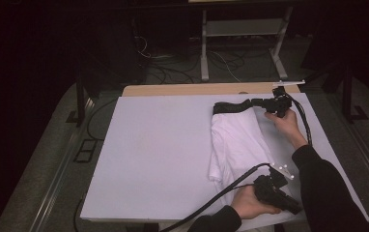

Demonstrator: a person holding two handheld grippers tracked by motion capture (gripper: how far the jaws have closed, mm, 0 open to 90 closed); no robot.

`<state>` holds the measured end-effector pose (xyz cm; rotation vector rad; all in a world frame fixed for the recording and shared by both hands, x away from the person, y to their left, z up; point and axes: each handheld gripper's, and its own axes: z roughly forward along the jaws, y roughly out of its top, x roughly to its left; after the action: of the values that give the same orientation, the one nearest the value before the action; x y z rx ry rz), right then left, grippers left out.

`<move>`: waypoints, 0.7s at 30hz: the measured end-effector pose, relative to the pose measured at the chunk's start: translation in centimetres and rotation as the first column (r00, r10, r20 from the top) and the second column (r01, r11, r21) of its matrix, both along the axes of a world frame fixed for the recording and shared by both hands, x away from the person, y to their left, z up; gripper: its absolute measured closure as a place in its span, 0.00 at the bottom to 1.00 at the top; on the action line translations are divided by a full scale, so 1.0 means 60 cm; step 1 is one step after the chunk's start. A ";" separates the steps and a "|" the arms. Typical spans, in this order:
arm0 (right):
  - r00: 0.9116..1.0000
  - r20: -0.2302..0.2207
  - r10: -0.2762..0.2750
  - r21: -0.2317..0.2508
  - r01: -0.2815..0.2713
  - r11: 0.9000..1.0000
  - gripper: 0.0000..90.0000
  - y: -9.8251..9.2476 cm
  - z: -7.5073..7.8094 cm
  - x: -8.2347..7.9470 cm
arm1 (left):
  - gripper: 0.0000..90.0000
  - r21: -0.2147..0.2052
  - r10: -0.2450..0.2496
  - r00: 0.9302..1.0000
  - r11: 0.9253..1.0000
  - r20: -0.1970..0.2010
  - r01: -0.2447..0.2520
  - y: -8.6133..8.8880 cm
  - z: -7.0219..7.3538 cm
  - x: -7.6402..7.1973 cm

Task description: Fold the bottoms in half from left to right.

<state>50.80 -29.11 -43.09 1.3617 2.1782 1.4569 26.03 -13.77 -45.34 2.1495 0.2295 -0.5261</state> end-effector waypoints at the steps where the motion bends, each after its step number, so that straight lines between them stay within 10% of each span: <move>1: 1.000 -0.003 0.002 -0.004 -0.002 1.000 0.82 0.000 0.000 -0.003 | 0.64 -0.012 0.019 1.000 1.000 0.013 -0.019 0.002 0.002 -0.002; 6: 1.000 0.013 0.013 -0.015 -0.013 1.000 0.58 0.000 0.003 -0.019 | 0.36 -0.029 0.076 0.994 0.997 0.078 -0.074 0.011 0.014 -0.009; 21: 0.998 0.020 0.057 -0.044 -0.056 0.997 0.01 0.010 0.035 -0.057 | 0.00 -0.059 0.104 0.990 0.993 0.091 -0.099 0.050 0.036 0.004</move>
<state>47.40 -28.50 -41.00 1.2747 2.2385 1.4284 26.30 -10.76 -43.17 2.0914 0.2671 -0.3675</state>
